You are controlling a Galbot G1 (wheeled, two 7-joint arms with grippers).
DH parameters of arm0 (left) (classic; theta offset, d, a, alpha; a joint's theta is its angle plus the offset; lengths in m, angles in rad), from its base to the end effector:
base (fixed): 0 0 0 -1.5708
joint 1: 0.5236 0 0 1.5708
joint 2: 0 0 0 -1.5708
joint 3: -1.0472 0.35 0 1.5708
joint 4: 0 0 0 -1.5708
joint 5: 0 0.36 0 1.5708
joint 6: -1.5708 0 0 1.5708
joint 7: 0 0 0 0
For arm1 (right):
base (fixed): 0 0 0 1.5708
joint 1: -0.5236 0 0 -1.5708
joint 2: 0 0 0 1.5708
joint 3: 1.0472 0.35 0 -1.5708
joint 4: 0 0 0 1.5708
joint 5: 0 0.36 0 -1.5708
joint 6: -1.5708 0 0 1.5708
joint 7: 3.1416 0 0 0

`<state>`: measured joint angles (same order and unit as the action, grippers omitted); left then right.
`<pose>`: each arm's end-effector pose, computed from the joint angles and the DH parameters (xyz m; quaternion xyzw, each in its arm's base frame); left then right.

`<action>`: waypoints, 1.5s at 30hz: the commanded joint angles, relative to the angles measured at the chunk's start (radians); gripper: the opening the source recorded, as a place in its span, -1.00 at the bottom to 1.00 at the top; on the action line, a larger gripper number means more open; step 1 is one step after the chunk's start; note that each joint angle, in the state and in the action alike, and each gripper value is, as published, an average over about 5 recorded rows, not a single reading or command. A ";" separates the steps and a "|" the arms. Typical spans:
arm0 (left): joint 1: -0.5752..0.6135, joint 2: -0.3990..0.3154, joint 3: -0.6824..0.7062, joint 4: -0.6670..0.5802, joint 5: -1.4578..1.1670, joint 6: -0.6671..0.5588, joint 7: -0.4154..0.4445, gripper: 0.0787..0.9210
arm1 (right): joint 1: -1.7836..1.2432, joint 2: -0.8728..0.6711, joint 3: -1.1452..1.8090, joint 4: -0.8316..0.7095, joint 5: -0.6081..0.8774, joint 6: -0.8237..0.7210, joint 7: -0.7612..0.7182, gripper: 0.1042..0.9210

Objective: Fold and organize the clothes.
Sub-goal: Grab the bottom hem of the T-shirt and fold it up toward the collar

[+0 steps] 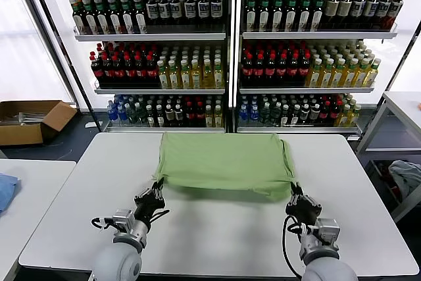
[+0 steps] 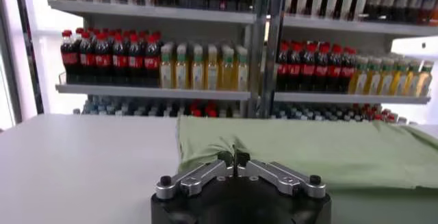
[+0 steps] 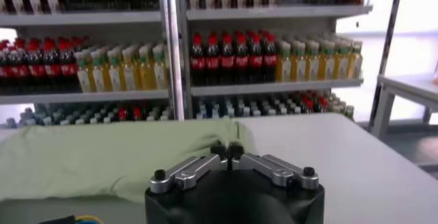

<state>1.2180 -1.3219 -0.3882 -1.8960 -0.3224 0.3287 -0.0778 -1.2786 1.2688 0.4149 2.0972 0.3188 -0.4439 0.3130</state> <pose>0.2925 0.0133 -0.2931 -0.0745 -0.9903 0.0340 0.1126 0.2618 -0.0181 -0.2379 -0.0244 -0.9945 0.0075 0.1011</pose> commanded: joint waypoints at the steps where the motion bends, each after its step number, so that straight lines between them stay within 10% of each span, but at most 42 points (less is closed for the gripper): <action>1: -0.105 -0.001 0.006 0.072 -0.019 -0.029 0.000 -0.99 | 0.096 0.001 0.007 -0.047 -0.017 0.012 -0.003 -0.98; 32: -0.440 -0.013 0.105 0.523 -0.086 0.040 0.010 -0.99 | 0.511 0.046 -0.171 -0.679 0.012 -0.039 -0.073 -0.95; 45: -0.435 -0.007 0.097 0.456 -0.079 0.054 -0.026 -0.35 | 0.585 0.137 -0.121 -0.691 0.191 0.034 0.031 -0.10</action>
<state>0.7967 -1.3269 -0.2967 -1.4383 -0.4006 0.3852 -0.1018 -0.7250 1.3808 0.2964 1.4423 0.4658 -0.4286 0.3301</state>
